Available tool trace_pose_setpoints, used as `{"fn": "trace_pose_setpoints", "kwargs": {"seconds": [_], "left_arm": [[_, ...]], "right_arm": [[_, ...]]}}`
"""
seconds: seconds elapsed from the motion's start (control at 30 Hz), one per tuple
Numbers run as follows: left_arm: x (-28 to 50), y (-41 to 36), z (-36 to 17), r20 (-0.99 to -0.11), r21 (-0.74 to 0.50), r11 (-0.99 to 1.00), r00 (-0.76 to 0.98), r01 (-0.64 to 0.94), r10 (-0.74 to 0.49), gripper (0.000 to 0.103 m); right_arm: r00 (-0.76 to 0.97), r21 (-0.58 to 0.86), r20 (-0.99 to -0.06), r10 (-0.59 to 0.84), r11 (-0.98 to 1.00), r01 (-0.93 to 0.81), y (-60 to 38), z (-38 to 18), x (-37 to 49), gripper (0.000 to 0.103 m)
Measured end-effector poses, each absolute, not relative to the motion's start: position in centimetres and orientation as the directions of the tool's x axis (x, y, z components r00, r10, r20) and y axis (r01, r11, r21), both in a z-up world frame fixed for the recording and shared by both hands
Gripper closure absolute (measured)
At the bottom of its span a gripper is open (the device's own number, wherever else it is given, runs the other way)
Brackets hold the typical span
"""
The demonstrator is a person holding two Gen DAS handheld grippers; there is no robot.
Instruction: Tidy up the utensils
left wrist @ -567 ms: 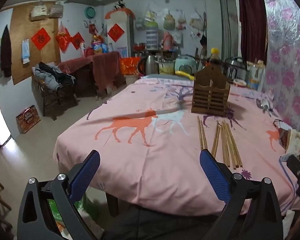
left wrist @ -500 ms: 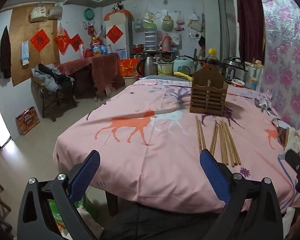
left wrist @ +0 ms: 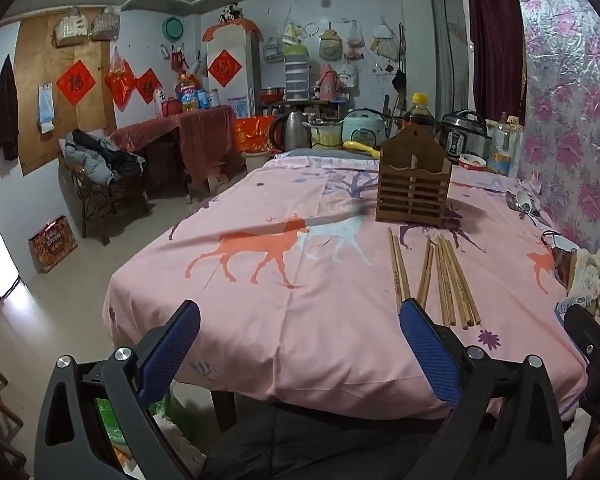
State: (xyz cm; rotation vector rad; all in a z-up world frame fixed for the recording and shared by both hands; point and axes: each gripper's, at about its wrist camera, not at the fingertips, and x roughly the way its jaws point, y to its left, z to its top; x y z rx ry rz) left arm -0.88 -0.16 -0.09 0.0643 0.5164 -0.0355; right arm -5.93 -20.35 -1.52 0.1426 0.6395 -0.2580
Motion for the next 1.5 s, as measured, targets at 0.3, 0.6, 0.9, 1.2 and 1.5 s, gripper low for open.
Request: {"fn": "trace_pose_setpoints", "kwargs": {"seconds": [0.3, 0.6, 0.9, 1.2, 1.5], "left_arm": [[-1.9, -0.33, -0.28, -0.484, 0.061, 0.997, 0.875, 0.048, -0.012, 0.005], [-1.85, -0.26, -0.35, -0.487, 0.06, 0.997, 0.873, 0.047, -0.012, 0.005], [-1.87, -0.24, -0.36, -0.486, 0.061, 0.997, 0.874, 0.046, -0.011, 0.005], [-1.93, -0.2, -0.38, -0.485, 0.062, 0.997, 0.874, 0.049, -0.013, 0.005], [-1.86, -0.15, -0.46, -0.486, 0.062, 0.997, 0.874, 0.048, -0.012, 0.005]], "right_arm": [[0.774, 0.057, -0.606, -0.185, 0.96, 0.274, -20.31, -1.46, -6.08, 0.006], [0.771, 0.064, -0.612, -0.175, 0.961, 0.268, -20.17, -1.93, -5.95, 0.006], [0.768, 0.066, -0.617, -0.169, 0.962, 0.264, -20.33, -2.03, -5.94, 0.006], [0.769, 0.067, -0.617, -0.169, 0.962, 0.266, -20.26, -2.08, -5.97, 0.006], [0.769, 0.067, -0.617, -0.168, 0.962, 0.264, -20.12, -2.19, -6.04, 0.006]]}}
